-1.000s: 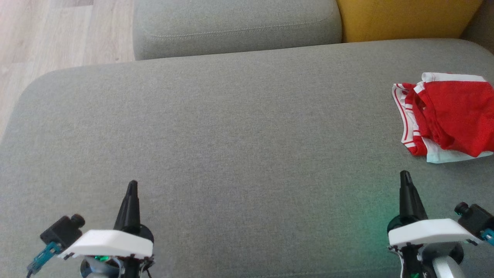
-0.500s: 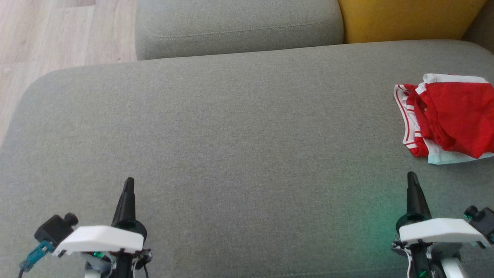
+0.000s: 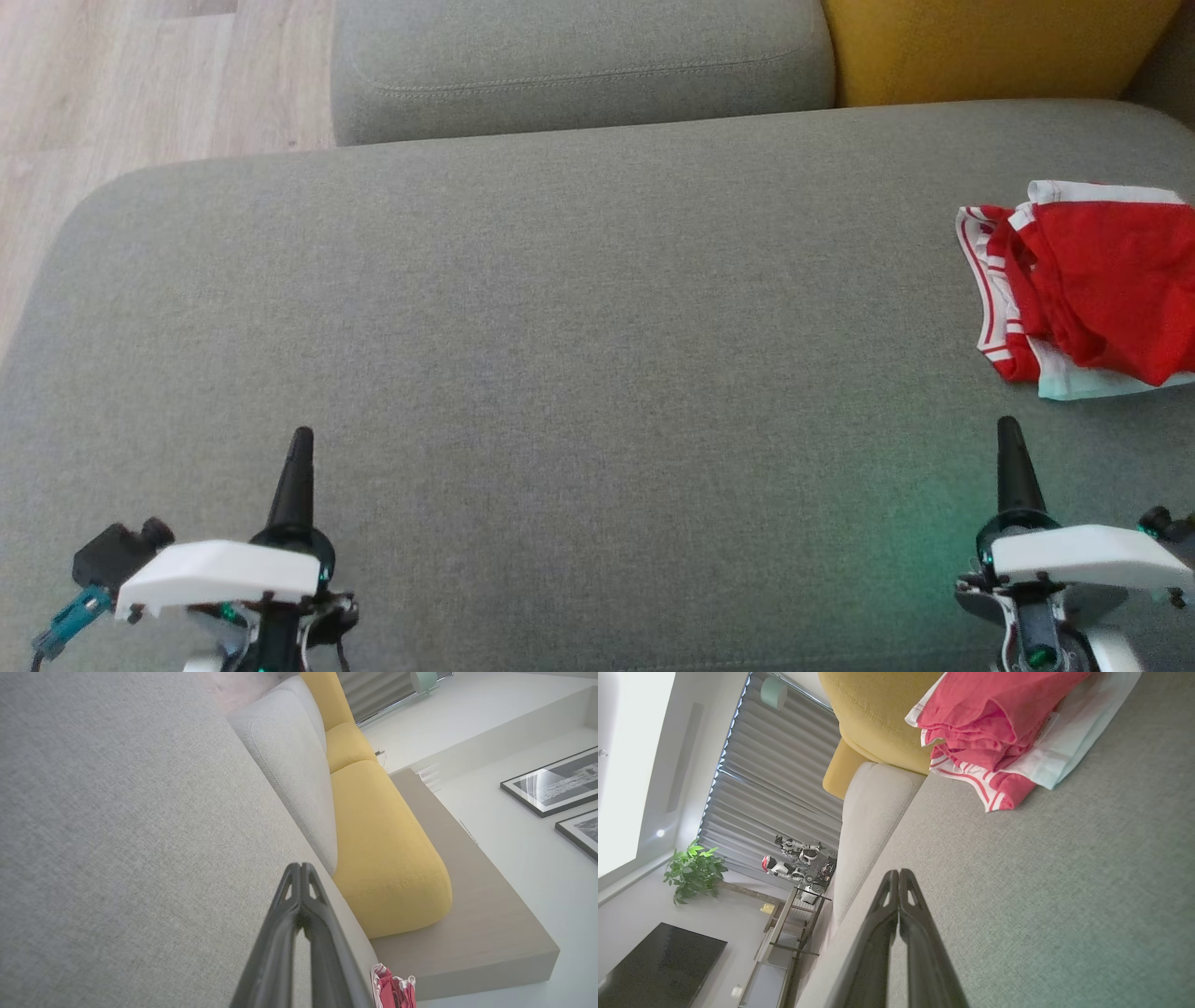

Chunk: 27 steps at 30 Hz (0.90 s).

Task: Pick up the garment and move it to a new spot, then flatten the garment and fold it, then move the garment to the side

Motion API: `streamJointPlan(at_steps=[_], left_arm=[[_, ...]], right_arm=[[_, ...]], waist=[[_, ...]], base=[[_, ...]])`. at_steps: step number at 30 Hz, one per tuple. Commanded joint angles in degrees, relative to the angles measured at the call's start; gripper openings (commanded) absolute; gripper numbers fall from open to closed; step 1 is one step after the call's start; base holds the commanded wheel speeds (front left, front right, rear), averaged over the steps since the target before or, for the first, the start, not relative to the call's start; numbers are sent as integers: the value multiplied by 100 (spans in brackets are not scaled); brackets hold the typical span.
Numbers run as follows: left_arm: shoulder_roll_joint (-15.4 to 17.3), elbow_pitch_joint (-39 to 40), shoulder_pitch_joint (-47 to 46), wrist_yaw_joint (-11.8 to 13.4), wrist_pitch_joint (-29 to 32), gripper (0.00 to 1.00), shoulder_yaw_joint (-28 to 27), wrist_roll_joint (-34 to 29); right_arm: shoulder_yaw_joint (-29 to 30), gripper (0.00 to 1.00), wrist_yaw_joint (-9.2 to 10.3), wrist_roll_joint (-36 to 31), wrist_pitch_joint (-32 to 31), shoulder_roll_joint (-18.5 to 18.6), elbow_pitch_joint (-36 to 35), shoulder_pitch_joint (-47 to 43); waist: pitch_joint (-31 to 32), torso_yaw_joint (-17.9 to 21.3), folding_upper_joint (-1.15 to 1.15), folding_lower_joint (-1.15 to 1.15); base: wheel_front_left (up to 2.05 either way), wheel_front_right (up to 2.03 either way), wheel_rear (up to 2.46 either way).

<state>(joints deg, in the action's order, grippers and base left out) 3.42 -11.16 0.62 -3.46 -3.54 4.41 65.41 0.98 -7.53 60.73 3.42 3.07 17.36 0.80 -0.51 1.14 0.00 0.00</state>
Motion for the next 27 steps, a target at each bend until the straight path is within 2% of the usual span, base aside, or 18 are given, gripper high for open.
streamJointPlan(at_steps=[1, 27], left_arm=[[105, 146, -323, -55, 36, 0, -222, 185], [112, -85, -507, -245, 459, 0, -567, 1650]], right_arm=[[-22, 0, 2, 226, -70, 118, -230, 355], [186, 0, 3, 1903, -487, 119, -293, 445]], waist=[[1, -5, 0, 0], [19, -64, 0, 0]], base=[[0, 0, 0], [0, 0, 0]])
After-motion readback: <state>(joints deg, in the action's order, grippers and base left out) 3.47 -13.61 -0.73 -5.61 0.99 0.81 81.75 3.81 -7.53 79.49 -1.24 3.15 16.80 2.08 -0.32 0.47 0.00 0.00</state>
